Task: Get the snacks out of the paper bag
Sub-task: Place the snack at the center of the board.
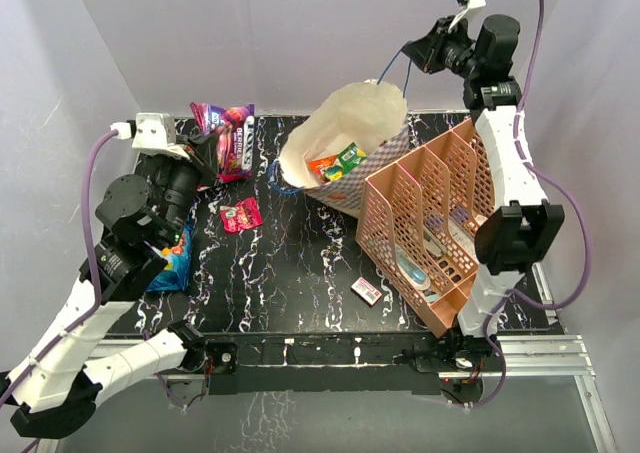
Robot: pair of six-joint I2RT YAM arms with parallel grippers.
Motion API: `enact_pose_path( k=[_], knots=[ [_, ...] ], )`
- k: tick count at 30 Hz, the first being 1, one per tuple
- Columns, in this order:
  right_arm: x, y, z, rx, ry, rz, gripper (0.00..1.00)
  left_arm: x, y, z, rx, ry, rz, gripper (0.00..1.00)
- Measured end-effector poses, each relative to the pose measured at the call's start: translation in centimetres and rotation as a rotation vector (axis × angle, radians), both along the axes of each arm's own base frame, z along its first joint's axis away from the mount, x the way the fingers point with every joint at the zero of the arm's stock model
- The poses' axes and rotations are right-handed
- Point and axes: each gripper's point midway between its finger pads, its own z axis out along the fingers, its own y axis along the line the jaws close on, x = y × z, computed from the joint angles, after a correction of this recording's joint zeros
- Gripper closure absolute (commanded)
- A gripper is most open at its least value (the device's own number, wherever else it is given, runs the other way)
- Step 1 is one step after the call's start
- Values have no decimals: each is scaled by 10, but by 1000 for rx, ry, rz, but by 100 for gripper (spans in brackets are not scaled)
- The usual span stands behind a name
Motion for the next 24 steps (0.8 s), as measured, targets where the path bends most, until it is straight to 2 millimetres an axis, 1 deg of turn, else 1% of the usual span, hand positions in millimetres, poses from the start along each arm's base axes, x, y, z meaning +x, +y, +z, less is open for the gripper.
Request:
enact_pose_path(
  k=[2,3,5,6,8,9,11,12,14,16,17,19,20,21,22,24],
  knots=[
    [10,-2,3,-4,-7,41,92,2,7,-9,5,33,42,100],
    [14,0,7,-10,-22,69,92,3,10,-14,5,51,61,100],
    [16,7,14,-18,-54,125,92,7,15,-35,9,107,111,100],
    [15,11,18,-20,-69,153,92,9,18,-48,15,139,137,100],
    [8,20,24,-18,-89,216,92,14,23,-84,49,225,196,100],
    [4,25,27,-9,-96,248,92,16,24,-98,68,255,216,100],
    [-5,38,28,3,-109,316,92,20,25,-137,127,336,252,100],
    [-10,45,24,5,-106,349,92,21,24,-157,159,378,262,100],
    [-20,63,7,6,-68,399,92,23,26,-198,216,467,275,100],
    [-34,86,-14,8,-16,448,92,24,34,-236,249,570,293,100],
    [-46,105,-30,8,25,489,92,25,41,-250,247,619,308,100],
    [-71,136,-53,6,87,554,92,29,59,-274,214,709,350,100],
    [-84,148,-64,6,117,578,92,30,68,-284,185,748,373,100],
    [-97,159,-72,7,144,601,92,30,70,-294,165,781,376,100],
    [-112,170,-78,10,165,626,92,31,84,-304,131,818,416,100],
    [-136,184,-80,24,188,662,92,29,92,-320,100,877,441,100]
  ],
)
